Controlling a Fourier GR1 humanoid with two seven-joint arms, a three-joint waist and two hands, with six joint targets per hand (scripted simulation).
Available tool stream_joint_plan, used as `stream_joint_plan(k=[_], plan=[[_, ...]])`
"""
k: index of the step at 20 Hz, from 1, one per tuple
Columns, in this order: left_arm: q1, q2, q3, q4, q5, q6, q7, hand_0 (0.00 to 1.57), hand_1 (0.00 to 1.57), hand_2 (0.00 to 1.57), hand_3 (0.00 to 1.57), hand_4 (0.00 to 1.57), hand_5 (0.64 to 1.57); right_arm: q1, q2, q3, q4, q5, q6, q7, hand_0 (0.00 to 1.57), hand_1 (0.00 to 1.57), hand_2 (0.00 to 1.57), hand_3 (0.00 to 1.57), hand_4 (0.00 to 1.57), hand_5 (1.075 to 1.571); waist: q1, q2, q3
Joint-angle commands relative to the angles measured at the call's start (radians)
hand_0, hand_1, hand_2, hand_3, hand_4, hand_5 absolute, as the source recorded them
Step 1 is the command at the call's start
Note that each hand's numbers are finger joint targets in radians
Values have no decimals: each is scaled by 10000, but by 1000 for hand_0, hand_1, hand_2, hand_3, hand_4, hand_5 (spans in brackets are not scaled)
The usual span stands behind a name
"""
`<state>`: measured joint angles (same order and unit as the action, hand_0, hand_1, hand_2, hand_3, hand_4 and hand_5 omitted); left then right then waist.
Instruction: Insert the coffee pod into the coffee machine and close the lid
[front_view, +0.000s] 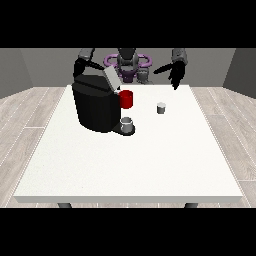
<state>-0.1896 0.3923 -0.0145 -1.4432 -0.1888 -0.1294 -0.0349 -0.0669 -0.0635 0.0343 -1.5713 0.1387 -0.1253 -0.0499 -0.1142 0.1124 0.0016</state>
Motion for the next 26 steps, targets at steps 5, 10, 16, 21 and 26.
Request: stream_joint_plan(k=[5, 10, 16, 21, 26], plan=[[-1605, 936, 103, 2060, -960, -821, 627, 0, 0, 0, 0, 0, 1571, -316, 377, 811, -258, 804, -296, 516, 0, 0, 0, 0, 0, 1571, -637, 419, -18], [-2120, 865, 138, 3590, -1719, -443, -273, 0, 0, 0, 0, 0, 1571, -788, 572, 402, -60, 162, -168, 221, 0, 0, 0, 0, 0, 1571, -750, 1144, -18], [-2560, 630, -20, 5272, -2799, 273, -849, 0, 0, 291, 0, 0, 1571, -475, 554, 1020, -463, 987, -423, 1268, 0, 0, 0, 0, 0, 1571, -946, 946, -23], [-3086, -17, -253, 5416, -3584, 1434, -1257, 946, 946, 967, 665, 0, 1571, -1268, 404, 83, 746, -4, -32, 617, 0, 0, 0, 0, 0, 1571, -580, 1357, -18], [-3357, 239, -657, 5875, -4654, 2262, -2073, 1071, 1071, 1132, 931, 465, 1571, -1421, 626, 502, 867, 342, -350, 639, 0, 0, 0, 0, 0, 1571, -626, 1622, -21]])
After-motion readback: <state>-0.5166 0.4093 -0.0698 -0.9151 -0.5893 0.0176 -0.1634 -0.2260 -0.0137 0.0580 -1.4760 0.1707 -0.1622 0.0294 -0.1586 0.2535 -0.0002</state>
